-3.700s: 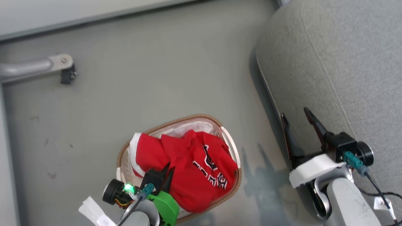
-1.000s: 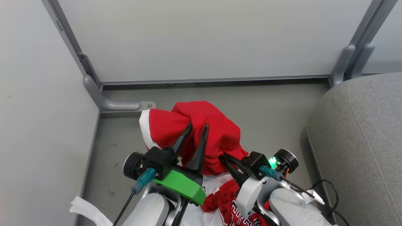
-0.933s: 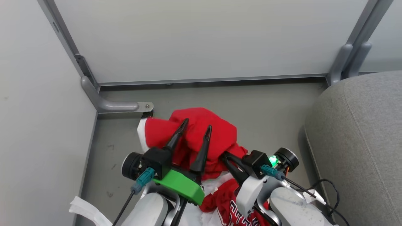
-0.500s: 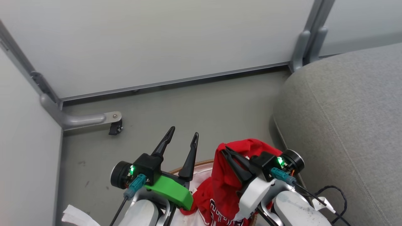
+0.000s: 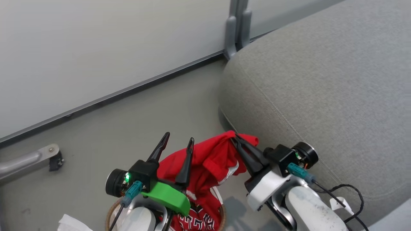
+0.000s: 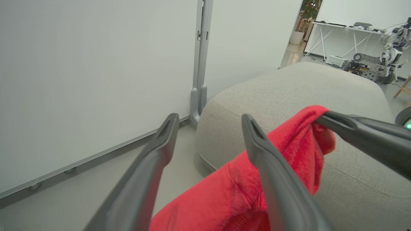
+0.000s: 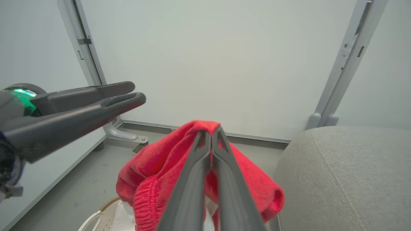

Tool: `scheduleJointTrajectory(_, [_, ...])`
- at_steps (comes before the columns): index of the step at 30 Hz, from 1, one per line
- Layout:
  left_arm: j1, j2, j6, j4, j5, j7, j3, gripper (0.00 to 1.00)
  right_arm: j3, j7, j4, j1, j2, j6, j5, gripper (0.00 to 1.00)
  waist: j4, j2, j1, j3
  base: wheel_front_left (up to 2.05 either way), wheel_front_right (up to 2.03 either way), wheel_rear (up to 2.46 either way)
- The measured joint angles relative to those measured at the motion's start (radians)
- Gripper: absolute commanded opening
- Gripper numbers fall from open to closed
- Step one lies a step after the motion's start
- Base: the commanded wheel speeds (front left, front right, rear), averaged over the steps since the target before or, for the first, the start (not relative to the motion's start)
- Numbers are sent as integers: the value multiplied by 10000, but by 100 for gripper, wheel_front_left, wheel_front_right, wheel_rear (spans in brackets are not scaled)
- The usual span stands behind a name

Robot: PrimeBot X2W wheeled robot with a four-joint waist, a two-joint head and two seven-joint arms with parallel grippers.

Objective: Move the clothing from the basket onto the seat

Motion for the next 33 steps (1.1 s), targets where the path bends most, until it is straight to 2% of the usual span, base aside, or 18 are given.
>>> scheduleJointTrajectory(3, [-8, -6, -88, 115, -42, 0, -171, 100, -543, -2, -242, -150, -25, 0, -378, 0, -544, 0, 0, 112, 0, 0, 0])
scheduleJointTrajectory(8, [-303, -12, -230, 353, 178, 0, -324, 100, -1260, -2, -731, -970, -569, 0, -968, 0, -1068, 0, 0, 502, 0, 0, 0])
scheduleJointTrajectory(18, [-483, 132, -355, 305, 968, 0, 35, 100, -2690, -2, -892, -4337, -2731, 0, -1553, 0, -1368, 0, 0, 1784, 0, 0, 0])
scheduleJointTrajectory(23, [-898, 500, -385, 140, 1225, 0, 46, 100, -3868, -4, -201, -5865, -3638, 2, -1979, 0, -1279, 0, 1, 2595, 0, 0, 0])
scheduleJointTrajectory(29, [-1409, 928, -387, -77, 1302, 0, -140, 100, -5016, -19, 1066, -7124, -4130, 2, -2725, 0, -947, 0, 1, 3632, 0, 0, 0])
scheduleJointTrajectory(33, [-1719, 1120, -387, -230, 1304, 0, -330, 100, -5852, -23, 2157, -7611, -4234, 2, -3173, 0, -658, 0, 2, 4324, 0, 0, 0])
